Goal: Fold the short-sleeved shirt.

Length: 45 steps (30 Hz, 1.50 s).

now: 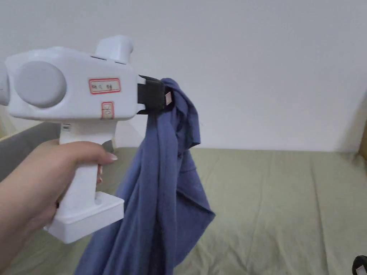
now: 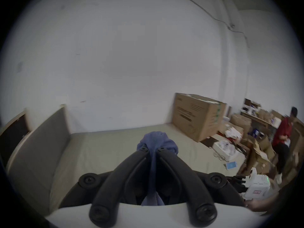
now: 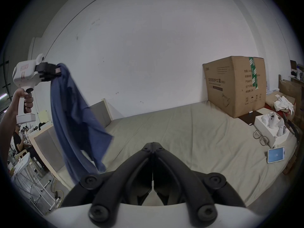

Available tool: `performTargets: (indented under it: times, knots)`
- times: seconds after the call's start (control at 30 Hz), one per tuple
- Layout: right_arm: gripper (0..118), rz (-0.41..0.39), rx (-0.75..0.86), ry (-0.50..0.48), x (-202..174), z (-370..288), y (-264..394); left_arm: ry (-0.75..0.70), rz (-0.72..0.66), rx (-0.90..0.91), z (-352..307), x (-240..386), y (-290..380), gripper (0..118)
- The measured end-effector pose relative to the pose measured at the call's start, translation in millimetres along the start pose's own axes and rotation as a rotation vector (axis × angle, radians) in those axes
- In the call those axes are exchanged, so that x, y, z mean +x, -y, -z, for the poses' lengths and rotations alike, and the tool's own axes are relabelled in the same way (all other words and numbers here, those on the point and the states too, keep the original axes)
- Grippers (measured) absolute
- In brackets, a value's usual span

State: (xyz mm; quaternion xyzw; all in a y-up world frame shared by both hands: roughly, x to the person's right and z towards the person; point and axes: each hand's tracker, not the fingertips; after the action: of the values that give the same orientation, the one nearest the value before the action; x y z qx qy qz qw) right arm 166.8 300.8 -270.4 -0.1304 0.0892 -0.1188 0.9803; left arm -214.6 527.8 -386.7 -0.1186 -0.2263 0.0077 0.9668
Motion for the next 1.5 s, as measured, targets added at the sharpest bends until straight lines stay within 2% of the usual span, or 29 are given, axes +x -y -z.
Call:
performTargets:
  times: [0.13,0.27,0.4,0.5,0.53,0.57,0.6,0.63,0.7,0.83,0.93,1.0,1.03,1.07,1.1,1.13,1.17,1.2,1.3,1.33,1.5]
  knots:
    - [0,0.008,0.020,0.060,20.2,-12.5,-1.7,0.127,0.041,-0.055,69.2,52.6,23.3,2]
    - [0,0.032,0.023,0.122,43.0,-23.5,3.2,0.207,-0.022,-0.253,139.0,84.2,88.8,2]
    - [0,0.064,-0.014,0.176,61.9,-25.7,13.8,0.133,-0.053,-0.598,198.4,93.9,200.2,2]
    - [0,0.096,-0.052,0.195,72.4,-24.3,24.0,0.032,-0.256,-0.841,218.0,70.5,296.9,5]
    - [0,0.103,-0.066,0.196,74.9,-23.3,27.8,0.018,-0.355,-0.898,218.1,57.7,325.2,15]
    - [0,0.107,-0.078,0.196,76.1,-22.1,31.0,-0.019,-0.422,-0.935,216.9,49.2,345.4,43]
    - [0,0.108,-0.093,0.197,76.6,-20.3,34.6,-0.039,-0.476,-0.977,211.2,41.2,365.3,84]
    - [0,0.108,-0.107,0.198,77.4,-19.0,38.6,-0.038,-0.523,-0.989,206.9,34.2,379.6,89]
    - [0,0.105,-0.127,0.193,76.3,-15.2,43.6,-0.042,-0.567,-0.971,198.3,23.3,385.6,87]
    - [0,0.102,-0.147,0.177,68.0,-8.6,46.0,-0.017,-0.597,-0.893,180.2,7.1,345.9,87]
    - [0,0.101,-0.140,0.158,59.2,-6.1,40.6,0.020,-0.607,-0.671,142.7,-4.8,292.6,90]
    - [0,0.081,-0.118,0.145,51.9,-6.1,34.6,-0.038,-0.568,-0.474,102.8,-8.1,263.1,88]
    - [0,0.068,-0.102,0.138,47.7,-7.1,31.1,-0.065,-0.542,-0.353,78.1,-7.1,253.0,82]
    - [0,0.051,-0.081,0.126,43.7,-8.0,28.0,-0.125,-0.500,-0.242,52.0,-4.9,243.8,70]
    - [0,0.034,-0.059,0.118,40.2,-8.7,25.9,-0.174,-0.449,-0.152,31.7,-0.5,240.5,45]
    - [0,0.010,-0.029,0.117,35.7,-9.9,24.5,-0.228,-0.385,-0.050,9.6,5.8,240.8,26]
    - [0,-0.010,0.001,0.118,30.7,-12.0,23.9,-0.290,-0.316,0.018,-7.5,12.4,241.2,11]
    - [0,-0.028,0.031,0.119,26.6,-14.0,24.3,-0.330,-0.258,0.052,-19.1,17.1,243.8,5]
    - [0,-0.102,0.144,0.140,13.1,-22.1,30.8,-0.404,-0.157,0.190,-51.7,30.6,264.5,1]
    - [0,-0.125,0.187,0.154,8.7,-25.4,34.3,-0.471,-0.133,0.215,-60.1,36.5,272.9,1]
    - [0,-0.174,0.235,0.183,-4.4,-34.5,43.9,-0.508,-0.135,0.180,-79.8,50.0,309.1,0]
